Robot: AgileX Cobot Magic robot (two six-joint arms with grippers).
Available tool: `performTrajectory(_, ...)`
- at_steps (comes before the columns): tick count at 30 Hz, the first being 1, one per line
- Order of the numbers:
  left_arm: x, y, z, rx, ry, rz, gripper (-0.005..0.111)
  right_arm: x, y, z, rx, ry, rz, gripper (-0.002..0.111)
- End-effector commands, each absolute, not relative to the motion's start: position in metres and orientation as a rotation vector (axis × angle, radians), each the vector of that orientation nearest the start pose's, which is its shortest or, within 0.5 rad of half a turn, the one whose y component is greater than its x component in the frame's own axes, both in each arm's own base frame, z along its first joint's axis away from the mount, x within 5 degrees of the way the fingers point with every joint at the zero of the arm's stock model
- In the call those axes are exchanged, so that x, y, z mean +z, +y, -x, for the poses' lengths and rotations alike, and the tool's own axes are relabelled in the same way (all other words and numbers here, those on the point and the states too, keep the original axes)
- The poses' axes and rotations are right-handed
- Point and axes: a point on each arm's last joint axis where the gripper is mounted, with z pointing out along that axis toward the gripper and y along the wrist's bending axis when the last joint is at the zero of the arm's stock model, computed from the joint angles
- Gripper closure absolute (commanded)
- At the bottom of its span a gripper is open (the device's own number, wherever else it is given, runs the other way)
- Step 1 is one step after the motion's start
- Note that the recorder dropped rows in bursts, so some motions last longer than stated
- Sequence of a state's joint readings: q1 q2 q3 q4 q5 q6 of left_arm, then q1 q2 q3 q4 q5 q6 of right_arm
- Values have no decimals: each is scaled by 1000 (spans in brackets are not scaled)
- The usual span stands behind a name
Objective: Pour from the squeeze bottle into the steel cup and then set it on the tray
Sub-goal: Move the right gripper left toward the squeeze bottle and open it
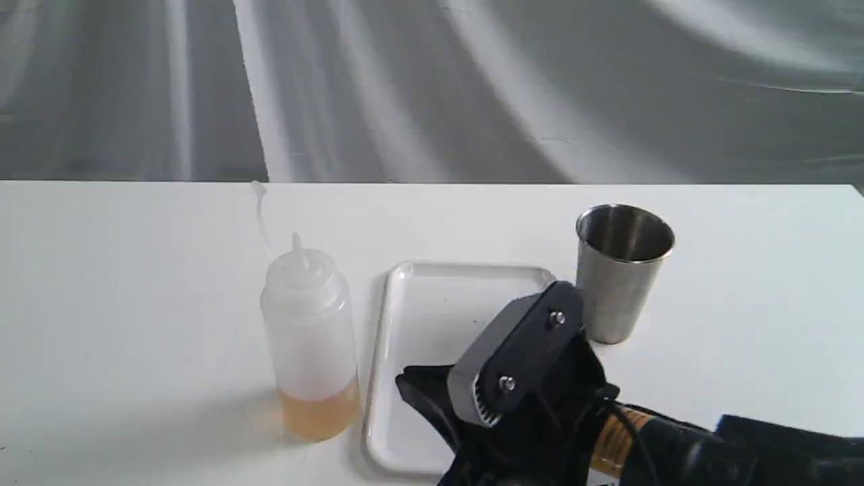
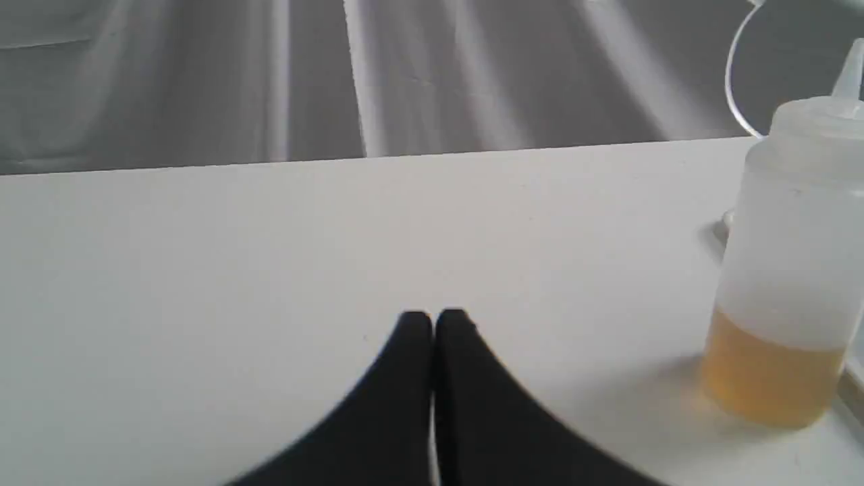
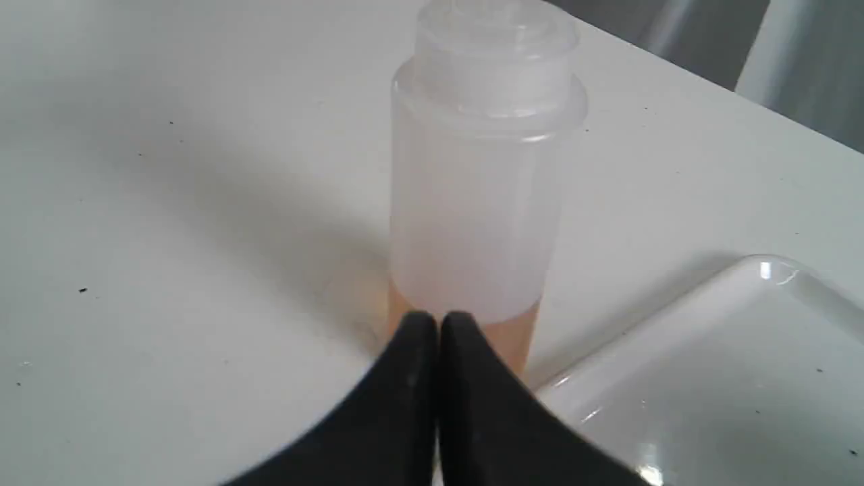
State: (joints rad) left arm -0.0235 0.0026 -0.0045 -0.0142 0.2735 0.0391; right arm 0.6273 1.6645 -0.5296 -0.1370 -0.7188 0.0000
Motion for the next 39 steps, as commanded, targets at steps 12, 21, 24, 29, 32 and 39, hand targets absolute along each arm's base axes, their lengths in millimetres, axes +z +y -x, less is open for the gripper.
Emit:
performTrajectory(12, 189, -2, -55, -5, 1749, -40, 107, 131, 198, -262, 425, 1740, 713, 108)
performTrajectory(21, 189, -2, -55, -5, 1749, -40, 107, 132, 206, -274, 414, 1762, 722, 108)
performTrajectory(24, 189, -2, -55, -5, 1749, -40, 107, 126, 206, -274, 407, 1794, 734, 108)
performTrajectory(29, 189, -2, -55, -5, 1749, -40, 107, 119, 206, -273, 402, 1818, 746, 108)
performTrajectory(32, 189, -2, -55, -5, 1749, -40, 107, 119, 206, -273, 402, 1818, 746, 107)
performTrajectory(39, 189, -2, -55, -4, 1749, -41, 107, 119, 206, -273, 402, 1818, 746, 68)
